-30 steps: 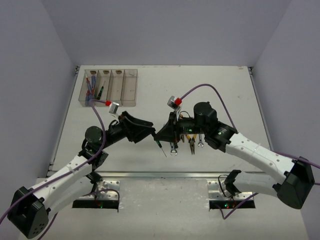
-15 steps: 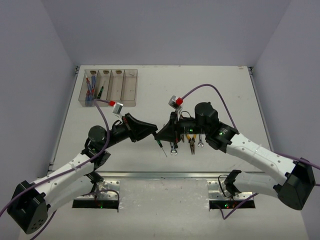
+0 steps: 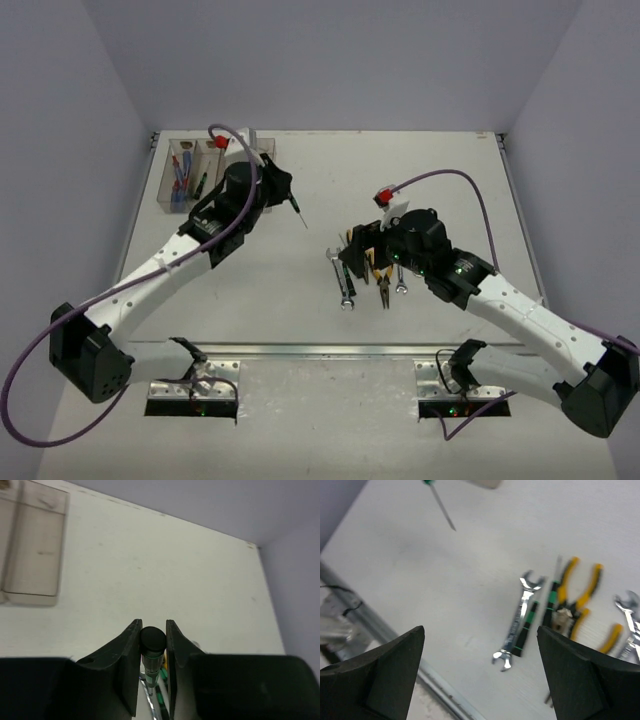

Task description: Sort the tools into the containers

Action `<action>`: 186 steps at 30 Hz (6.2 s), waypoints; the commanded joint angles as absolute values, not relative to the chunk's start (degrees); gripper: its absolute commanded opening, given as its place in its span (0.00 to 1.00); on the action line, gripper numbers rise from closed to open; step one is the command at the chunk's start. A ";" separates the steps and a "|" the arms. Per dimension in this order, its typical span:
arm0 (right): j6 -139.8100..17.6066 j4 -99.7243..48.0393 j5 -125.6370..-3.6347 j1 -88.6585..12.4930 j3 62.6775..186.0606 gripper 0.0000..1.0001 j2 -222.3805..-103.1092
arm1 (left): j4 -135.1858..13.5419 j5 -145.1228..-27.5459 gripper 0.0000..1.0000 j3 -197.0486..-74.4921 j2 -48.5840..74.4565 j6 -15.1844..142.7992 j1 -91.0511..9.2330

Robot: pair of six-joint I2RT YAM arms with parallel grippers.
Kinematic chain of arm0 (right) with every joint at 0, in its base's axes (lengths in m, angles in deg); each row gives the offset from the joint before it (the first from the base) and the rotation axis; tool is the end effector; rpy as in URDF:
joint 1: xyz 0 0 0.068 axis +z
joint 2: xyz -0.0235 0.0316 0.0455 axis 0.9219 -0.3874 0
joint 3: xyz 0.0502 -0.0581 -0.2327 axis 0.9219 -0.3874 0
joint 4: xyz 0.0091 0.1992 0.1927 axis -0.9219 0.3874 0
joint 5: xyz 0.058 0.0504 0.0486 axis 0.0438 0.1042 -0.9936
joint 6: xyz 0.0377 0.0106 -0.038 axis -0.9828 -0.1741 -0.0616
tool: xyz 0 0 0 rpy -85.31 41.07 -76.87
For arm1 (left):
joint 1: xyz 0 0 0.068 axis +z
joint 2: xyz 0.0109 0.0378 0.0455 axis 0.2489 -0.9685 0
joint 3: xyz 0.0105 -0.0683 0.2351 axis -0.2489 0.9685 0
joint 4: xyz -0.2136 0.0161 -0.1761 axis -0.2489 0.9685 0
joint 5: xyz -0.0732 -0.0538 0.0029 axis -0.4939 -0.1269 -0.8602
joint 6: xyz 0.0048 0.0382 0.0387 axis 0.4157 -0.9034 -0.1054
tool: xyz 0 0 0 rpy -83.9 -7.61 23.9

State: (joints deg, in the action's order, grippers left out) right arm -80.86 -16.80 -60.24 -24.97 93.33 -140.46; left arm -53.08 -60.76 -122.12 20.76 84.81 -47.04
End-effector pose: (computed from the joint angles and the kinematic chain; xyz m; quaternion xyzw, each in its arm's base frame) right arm 0.1969 0.1815 0.2639 -0.1294 0.8277 0.3279 0.4367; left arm 0.2616 -0.1545 0.3212 -0.0916 0.7828 -0.2250 0.5729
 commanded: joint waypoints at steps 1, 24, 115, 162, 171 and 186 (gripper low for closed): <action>-77.61 -8.56 -39.19 -28.93 92.40 0.95 -137.38 | -39.68 -39.50 0.00 -136.15 10.21 76.22 -38.37; -80.30 -6.65 -39.91 -30.21 89.16 0.99 -136.57 | -54.21 -50.84 0.00 -163.41 -31.48 49.82 -13.00; -83.26 3.24 -43.74 -27.57 114.13 0.00 -189.07 | -34.43 -78.30 1.00 -105.86 56.93 68.84 -30.32; -87.28 -6.15 -52.31 -27.56 100.43 0.99 -134.39 | -49.49 -67.80 0.00 -121.30 28.37 79.79 -48.49; -81.04 1.24 -40.49 -30.30 95.89 0.99 -132.63 | -40.08 -55.66 0.00 -150.53 -4.63 73.61 -22.36; -80.06 -1.00 -45.28 -30.38 91.22 0.99 -130.90 | -45.18 -57.78 0.00 -171.63 -34.69 52.81 -11.95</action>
State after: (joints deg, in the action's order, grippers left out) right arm -80.85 1.23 -44.19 -30.28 91.06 -131.95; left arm -40.14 -54.92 -172.06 -33.54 59.68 -11.40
